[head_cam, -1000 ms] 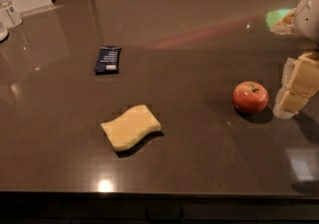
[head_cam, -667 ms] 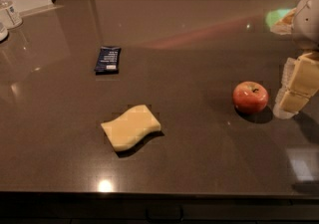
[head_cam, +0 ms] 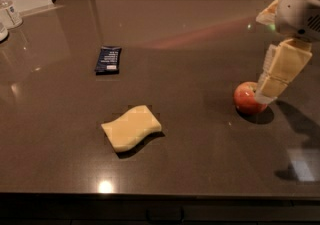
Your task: Move rxbar blueberry near apple
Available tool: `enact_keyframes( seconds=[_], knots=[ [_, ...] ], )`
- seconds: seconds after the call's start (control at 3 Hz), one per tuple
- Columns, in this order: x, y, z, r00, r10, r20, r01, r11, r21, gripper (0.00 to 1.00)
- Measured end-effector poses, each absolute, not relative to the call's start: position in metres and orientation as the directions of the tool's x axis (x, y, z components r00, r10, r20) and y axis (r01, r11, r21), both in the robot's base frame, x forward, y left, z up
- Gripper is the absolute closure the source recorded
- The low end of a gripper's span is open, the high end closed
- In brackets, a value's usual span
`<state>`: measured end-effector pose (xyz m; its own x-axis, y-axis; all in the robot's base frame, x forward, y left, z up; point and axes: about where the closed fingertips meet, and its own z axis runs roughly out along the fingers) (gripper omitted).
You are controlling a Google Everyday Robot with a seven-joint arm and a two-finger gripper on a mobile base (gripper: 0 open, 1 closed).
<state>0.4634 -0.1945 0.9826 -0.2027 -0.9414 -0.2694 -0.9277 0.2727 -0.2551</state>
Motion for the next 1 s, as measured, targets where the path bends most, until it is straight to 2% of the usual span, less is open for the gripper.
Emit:
enact_keyframes(
  seconds=[1.0],
  knots=[
    [0.577,-0.106,0.968,-0.213,-0.853,-0.476,-0.902,0.359,-0.239,0.00]
  ],
)
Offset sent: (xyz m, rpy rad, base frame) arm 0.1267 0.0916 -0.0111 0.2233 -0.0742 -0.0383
